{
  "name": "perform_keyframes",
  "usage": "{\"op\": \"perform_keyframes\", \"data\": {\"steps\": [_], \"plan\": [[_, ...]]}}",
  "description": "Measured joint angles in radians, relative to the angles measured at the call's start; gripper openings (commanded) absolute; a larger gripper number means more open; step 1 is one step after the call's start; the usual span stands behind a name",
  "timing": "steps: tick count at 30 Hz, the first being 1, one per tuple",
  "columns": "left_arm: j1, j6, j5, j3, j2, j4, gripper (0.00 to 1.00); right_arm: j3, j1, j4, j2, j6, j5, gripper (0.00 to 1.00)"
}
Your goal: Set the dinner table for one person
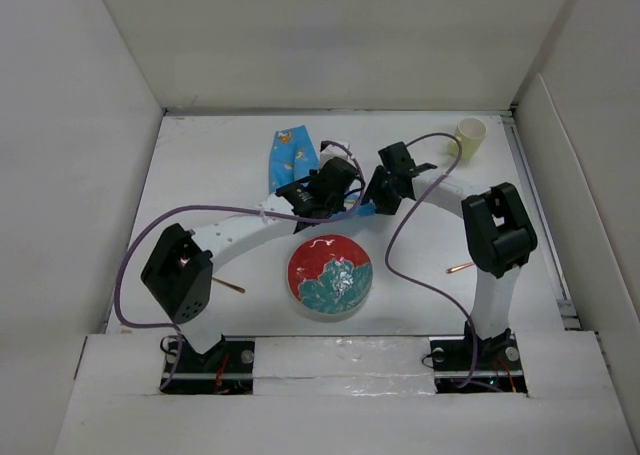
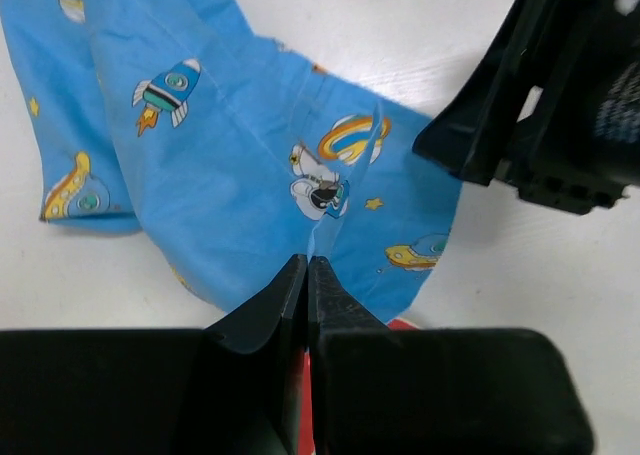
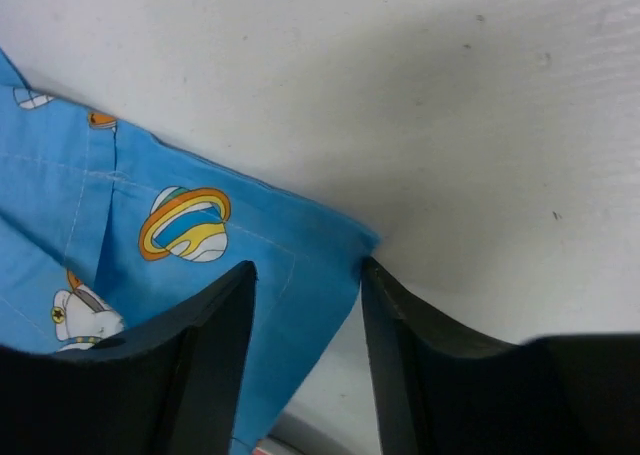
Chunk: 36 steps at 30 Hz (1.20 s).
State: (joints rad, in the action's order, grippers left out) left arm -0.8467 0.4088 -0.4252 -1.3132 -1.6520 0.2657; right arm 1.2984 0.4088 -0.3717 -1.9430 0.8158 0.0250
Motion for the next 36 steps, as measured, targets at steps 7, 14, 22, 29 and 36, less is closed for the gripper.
{"op": "perform_keyframes", "data": {"steps": [7, 14, 22, 29, 36], "plan": [[0.001, 0.144, -0.033, 0.136, 0.077, 0.006, 0.0, -0.007, 0.016, -0.021, 0.005, 0.004, -0.043, 0.3], [0.026, 0.247, -0.008, 0.322, 0.233, -0.011, 0.0, -0.011, 0.031, -0.026, -0.004, 0.0, 0.006, 0.0], [0.213, 0.188, 0.109, 0.116, 0.169, -0.035, 0.0, 0.187, 0.039, -0.084, -0.003, 0.0, 0.116, 0.0], [0.34, 0.095, 0.216, -0.857, -0.185, 0.004, 0.0, 1.013, 0.039, -0.097, -0.009, 0.002, 0.129, 0.0], [0.351, 0.096, 0.277, -0.82, 0.067, -0.246, 0.0, 1.11, 0.032, 0.026, 0.266, 0.0, 0.144, 0.0]]}}
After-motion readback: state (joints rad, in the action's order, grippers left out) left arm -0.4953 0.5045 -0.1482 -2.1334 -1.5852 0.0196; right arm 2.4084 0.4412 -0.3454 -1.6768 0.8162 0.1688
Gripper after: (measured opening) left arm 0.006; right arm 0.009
